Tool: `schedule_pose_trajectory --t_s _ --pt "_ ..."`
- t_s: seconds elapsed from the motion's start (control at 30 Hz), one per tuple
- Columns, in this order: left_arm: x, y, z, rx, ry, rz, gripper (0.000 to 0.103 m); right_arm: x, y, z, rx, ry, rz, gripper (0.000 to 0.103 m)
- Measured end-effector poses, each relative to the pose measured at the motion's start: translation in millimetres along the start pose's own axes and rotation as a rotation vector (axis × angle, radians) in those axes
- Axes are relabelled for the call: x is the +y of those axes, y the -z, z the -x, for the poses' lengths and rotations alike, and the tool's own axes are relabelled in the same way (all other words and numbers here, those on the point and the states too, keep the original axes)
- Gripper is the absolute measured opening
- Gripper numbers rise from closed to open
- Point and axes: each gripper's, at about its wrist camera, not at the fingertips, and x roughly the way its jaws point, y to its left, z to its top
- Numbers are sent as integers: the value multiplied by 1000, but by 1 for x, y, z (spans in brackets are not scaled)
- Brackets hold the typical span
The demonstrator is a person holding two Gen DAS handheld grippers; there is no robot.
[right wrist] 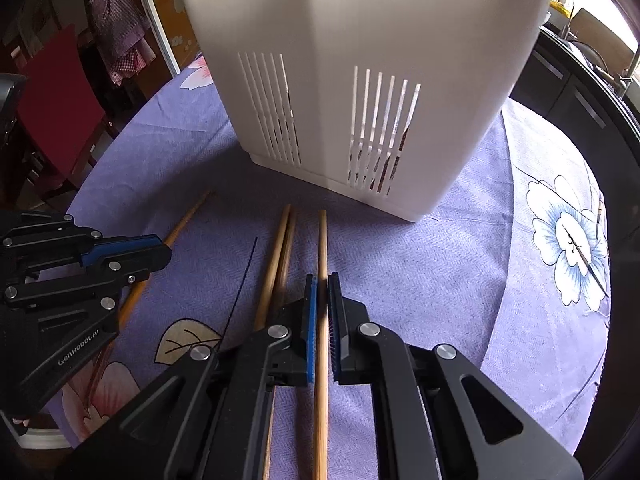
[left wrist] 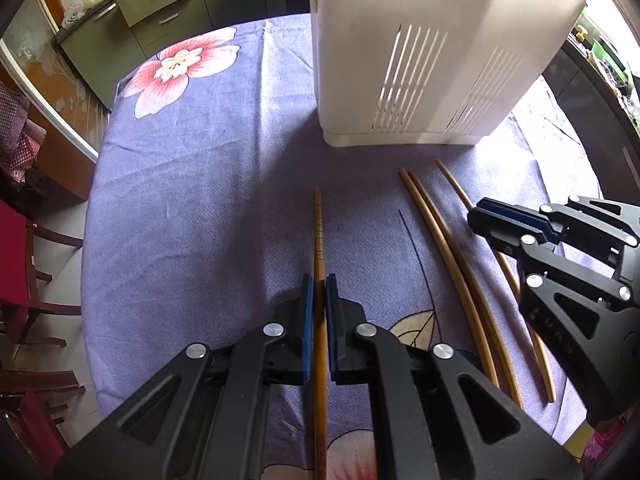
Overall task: Organize utensils
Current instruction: 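Lift both chopsticks upright and lower them into the white holder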
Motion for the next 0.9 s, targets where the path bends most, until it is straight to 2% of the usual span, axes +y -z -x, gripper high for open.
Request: schedule_pose_trajectory --t_s 0.47,0.9 --pt "13 3 30 -59 4 14 6 -18 8 47 -79 -23 -22 6" --pt "16 16 76 -150 11 13 6 -27 28 116 -187 -14 -43 6"
